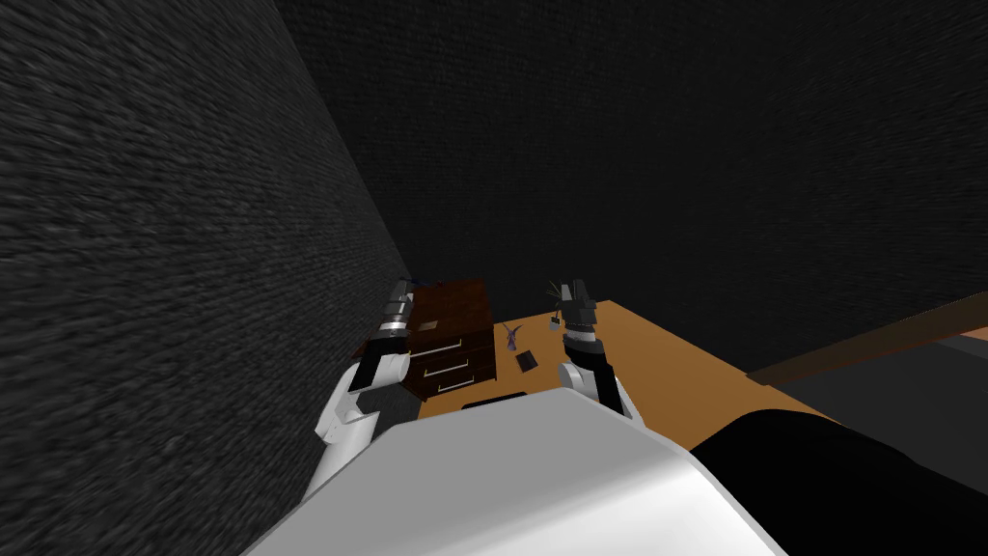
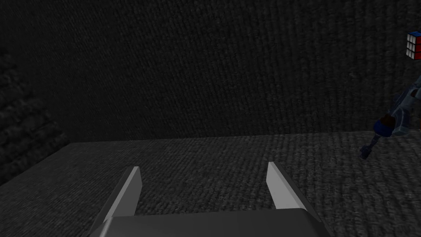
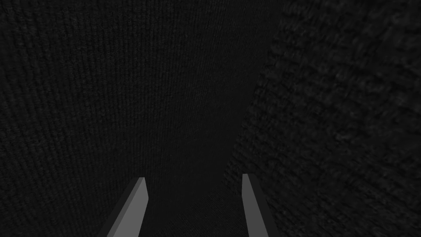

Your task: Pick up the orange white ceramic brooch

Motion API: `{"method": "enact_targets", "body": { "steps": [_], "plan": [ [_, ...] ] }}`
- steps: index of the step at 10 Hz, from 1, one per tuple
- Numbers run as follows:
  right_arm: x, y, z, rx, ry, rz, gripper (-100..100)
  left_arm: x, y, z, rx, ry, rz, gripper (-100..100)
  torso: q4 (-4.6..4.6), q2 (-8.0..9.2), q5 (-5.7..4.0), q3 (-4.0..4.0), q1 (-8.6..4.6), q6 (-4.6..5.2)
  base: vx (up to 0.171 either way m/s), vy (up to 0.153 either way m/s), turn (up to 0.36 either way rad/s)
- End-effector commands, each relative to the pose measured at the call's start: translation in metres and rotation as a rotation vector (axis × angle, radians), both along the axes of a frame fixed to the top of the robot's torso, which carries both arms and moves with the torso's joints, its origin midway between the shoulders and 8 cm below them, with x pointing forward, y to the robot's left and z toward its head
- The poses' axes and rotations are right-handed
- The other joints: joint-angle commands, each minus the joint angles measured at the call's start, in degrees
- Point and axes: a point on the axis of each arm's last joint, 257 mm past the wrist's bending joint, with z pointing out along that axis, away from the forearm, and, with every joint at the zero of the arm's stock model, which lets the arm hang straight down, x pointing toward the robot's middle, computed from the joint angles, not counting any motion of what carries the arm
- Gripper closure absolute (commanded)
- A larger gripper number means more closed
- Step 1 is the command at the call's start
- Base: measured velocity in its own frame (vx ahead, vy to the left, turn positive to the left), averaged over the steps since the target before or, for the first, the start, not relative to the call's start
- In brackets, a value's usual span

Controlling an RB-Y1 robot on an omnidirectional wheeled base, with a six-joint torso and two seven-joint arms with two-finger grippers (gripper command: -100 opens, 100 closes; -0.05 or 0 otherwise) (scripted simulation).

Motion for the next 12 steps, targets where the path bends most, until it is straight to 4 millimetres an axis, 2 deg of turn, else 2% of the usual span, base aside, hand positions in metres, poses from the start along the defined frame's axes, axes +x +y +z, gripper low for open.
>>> {"method": "enact_targets", "body": {
  "steps": [1,3,4,5,6,8,9,11,12],
  "plan": [
    [0.000,0.000,0.000,0.000,0.000,0.000,0,0.015,0.011,-0.003,-0.013,0.033,0.015,-100,0.00,0.00,0.00,0.00,0.00,0.00,0.000,0.000,0.000],
    [0.000,0.000,0.000,0.000,0.000,0.000,0,0.019,0.013,-0.010,-0.019,0.064,0.023,-100,0.00,-0.01,0.00,-0.01,0.00,0.00,0.000,0.000,0.000],
    [0.000,0.000,0.000,0.000,0.000,0.000,0,0.032,0.023,-0.012,-0.034,0.092,0.035,-100,0.00,0.00,0.00,0.00,0.00,-0.01,0.000,0.000,0.000],
    [0.000,0.000,0.000,0.000,0.000,0.000,0,0.035,0.024,-0.019,-0.039,0.118,0.041,-100,0.00,-0.02,0.00,-0.01,0.00,0.01,0.000,0.000,0.000],
    [0.000,0.000,0.000,0.000,0.000,0.000,0,0.047,0.033,-0.018,-0.055,0.135,0.049,-100,0.00,-0.01,0.00,-0.01,0.00,0.00,0.000,0.000,0.000],
    [0.000,0.000,0.000,0.000,0.000,0.000,0,0.051,0.036,-0.030,-0.064,0.181,0.060,-100,-0.01,-0.02,0.00,-0.01,0.00,0.00,0.000,0.000,0.000],
    [0.000,0.000,0.000,0.000,0.000,0.000,0,0.063,0.044,-0.031,-0.083,0.204,0.067,-100,0.00,-0.01,0.00,-0.01,0.00,0.00,0.000,0.000,0.000],
    [0.000,0.000,0.000,0.000,0.000,0.000,0,0.066,0.046,-0.042,-0.090,0.245,0.076,-100,-0.01,-0.02,0.00,-0.01,0.01,-0.01,0.000,0.000,0.000],
    [0.000,0.000,0.000,0.000,0.000,0.000,0,0.078,0.053,-0.044,-0.112,0.272,0.082,-100,0.00,-0.01,0.00,0.00,0.00,-0.01,0.000,0.000,0.000]
  ]
}}
